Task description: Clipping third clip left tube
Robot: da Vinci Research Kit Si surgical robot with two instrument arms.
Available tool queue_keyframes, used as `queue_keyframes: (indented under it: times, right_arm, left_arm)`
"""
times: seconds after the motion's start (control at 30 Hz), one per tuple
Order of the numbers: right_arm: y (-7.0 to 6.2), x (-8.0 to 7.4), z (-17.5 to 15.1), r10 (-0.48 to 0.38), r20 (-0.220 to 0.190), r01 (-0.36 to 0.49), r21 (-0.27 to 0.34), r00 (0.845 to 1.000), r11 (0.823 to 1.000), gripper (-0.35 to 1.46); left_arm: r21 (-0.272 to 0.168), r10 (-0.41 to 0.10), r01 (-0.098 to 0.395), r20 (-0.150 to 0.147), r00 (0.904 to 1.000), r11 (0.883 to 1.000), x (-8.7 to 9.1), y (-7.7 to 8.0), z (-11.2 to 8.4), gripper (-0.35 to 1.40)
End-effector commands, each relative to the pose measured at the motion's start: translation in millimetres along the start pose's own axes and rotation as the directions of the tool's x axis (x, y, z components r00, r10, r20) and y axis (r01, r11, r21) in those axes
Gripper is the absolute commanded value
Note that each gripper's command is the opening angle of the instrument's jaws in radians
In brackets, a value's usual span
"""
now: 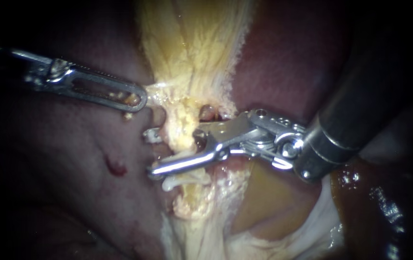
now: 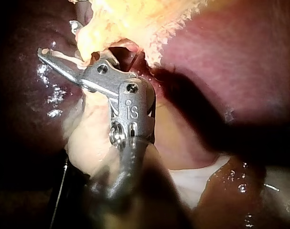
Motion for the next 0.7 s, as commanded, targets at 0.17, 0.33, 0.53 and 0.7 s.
queue_keyframes:
  times: [0.17, 0.33, 0.53, 0.7]
  right_arm:
    - [-0.7, 0.5, -0.3, 0.004, 0.000, -0.004, 0.004, 1.000, 1.000, 0.48]
    - [-1.0, 0.7, -0.2, 0.005, 0.000, -0.005, 0.006, 1.000, 1.000, 0.47]
    - [-1.0, 0.6, -0.2, 0.004, 0.001, -0.004, 0.006, 1.000, 1.000, 0.42]
    - [-0.8, 0.4, -0.4, 0.005, 0.001, -0.005, 0.005, 1.000, 1.000, 0.34]
  left_arm:
    - [0.001, 0.000, 0.000, 0.000, 1.0000, 1.000, 0.0, 0.0, 0.0, -0.35]
    - [0.001, 0.000, 0.000, 0.000, 1.0000, 1.000, 0.0, 0.0, 0.0, -0.35]
    - [0.001, 0.000, 0.000, 0.000, 1.0000, 1.000, 0.0, 0.0, 0.0, -0.35]
    - [0.001, 0.000, 0.000, 0.000, 1.0000, 1.000, 0.0, 0.0, 0.0, -0.35]
